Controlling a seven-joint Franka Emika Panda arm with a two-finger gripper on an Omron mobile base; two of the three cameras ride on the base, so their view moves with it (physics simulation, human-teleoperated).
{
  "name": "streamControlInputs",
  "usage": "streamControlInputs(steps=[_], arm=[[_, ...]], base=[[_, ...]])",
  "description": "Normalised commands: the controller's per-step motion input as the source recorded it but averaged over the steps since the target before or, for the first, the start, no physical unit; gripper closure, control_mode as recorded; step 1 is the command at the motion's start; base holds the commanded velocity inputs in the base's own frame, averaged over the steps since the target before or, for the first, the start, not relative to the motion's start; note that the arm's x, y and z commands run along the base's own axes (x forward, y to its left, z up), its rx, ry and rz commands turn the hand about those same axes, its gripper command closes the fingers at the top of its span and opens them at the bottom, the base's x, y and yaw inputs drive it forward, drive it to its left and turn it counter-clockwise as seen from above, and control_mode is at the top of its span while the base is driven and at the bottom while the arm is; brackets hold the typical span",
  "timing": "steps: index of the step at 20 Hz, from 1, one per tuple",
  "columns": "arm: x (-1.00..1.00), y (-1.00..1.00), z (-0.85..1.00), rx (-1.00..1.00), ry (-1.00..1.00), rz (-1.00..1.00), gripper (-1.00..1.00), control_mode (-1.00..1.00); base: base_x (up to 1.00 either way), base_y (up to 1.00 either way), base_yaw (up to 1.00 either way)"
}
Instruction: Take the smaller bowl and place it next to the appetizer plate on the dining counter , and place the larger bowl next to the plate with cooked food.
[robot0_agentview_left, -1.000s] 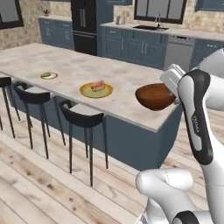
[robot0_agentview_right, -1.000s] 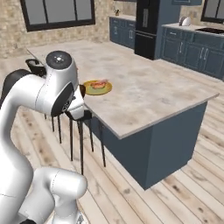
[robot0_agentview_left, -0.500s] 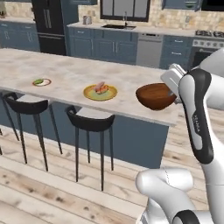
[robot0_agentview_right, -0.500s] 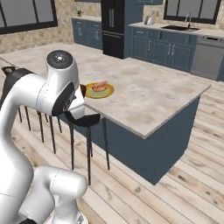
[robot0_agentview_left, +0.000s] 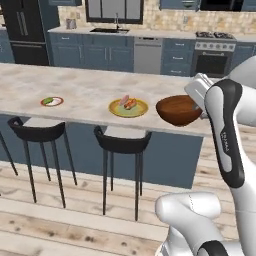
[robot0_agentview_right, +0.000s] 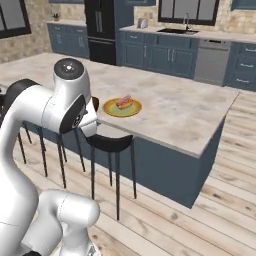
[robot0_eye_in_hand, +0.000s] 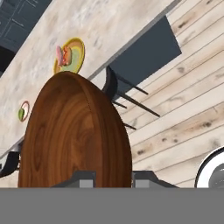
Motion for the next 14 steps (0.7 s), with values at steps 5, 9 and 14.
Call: streamControlInputs(steps=[5, 9, 14], arm=[[0.00, 0.00, 0.00, 0.00, 0.00, 0.00, 1.00, 1.00], [0.00, 0.00, 0.00, 0.00, 0.00, 0.00, 1.00, 1.00], [0.00, 0.00, 0.00, 0.00, 0.00, 0.00, 1.00, 1.00]], base=[[0.00, 1.00, -0.29], [0.00, 1.00, -0.28], [0.53, 1.00, -0.31]])
